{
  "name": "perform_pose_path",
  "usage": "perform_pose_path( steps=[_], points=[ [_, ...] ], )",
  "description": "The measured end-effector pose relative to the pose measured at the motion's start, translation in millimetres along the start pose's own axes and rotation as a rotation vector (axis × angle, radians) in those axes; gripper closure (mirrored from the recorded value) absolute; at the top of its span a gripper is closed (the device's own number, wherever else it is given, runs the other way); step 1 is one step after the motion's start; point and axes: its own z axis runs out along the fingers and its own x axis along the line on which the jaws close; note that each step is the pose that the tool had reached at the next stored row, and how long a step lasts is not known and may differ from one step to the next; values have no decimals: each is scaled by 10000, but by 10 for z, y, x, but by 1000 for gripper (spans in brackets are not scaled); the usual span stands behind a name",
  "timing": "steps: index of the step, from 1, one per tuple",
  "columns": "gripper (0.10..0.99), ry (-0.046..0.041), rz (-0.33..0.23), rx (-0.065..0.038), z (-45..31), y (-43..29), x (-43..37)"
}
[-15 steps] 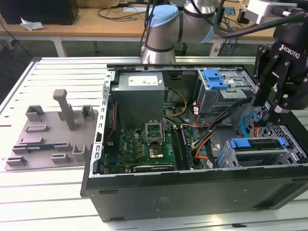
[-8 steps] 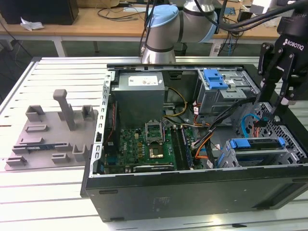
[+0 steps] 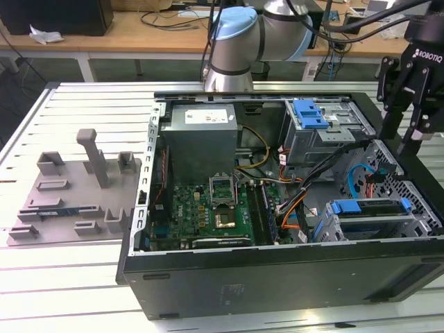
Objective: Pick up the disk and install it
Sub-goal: 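Insert the first disk wire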
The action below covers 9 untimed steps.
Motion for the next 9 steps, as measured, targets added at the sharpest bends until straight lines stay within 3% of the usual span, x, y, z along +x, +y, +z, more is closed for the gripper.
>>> perform_pose_path(
  steps=[2, 3, 5, 9],
  points=[
    [580, 345, 34, -58, -7, -89, -23],
    [580, 474, 120, -85, -5, -112, -23],
    [580, 553, 293, -136, 0, -124, -25],
    [580, 556, 1050, -350, 30, -126, -32]
  ],
)
